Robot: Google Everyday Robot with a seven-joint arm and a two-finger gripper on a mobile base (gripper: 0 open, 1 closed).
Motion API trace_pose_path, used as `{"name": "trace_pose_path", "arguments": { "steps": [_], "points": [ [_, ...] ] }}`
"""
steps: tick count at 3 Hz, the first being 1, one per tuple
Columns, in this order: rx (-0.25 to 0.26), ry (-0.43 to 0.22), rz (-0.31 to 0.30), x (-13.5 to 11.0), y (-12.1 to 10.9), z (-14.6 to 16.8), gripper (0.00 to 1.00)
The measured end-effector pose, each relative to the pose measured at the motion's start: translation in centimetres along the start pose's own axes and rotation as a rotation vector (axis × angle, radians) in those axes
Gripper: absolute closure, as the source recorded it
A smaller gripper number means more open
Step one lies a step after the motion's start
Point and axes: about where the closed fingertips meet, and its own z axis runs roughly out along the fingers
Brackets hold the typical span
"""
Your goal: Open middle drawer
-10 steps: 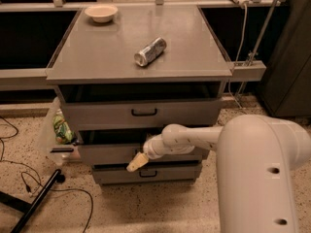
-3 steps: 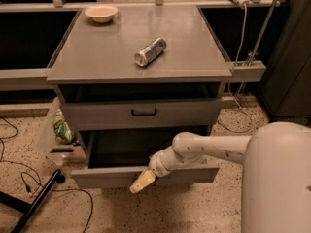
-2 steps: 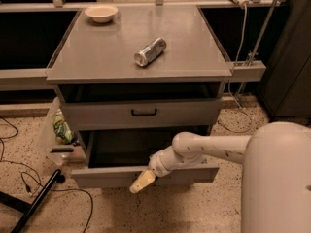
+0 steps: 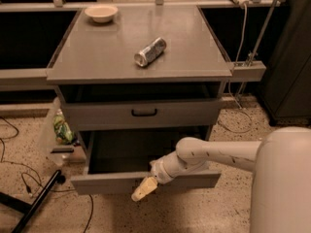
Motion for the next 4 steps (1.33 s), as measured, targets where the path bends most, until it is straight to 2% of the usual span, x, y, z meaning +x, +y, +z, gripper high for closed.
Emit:
{"name": "trace_pose_path", "arguments": {
  "steps": [1,2,3,4],
  "points": [
    [0.000,0.000,0.000,-0.2,0.0,-0.2,0.00],
    [-0.045,-0.006,0.029,2.3,2.9,-0.3,0.00],
    [-0.048,-0.002,0.028,2.3,3.0,-0.2,0.00],
    [-0.093,0.084,0.087,4.4,5.3,0.3,0.00]
  ]
}}
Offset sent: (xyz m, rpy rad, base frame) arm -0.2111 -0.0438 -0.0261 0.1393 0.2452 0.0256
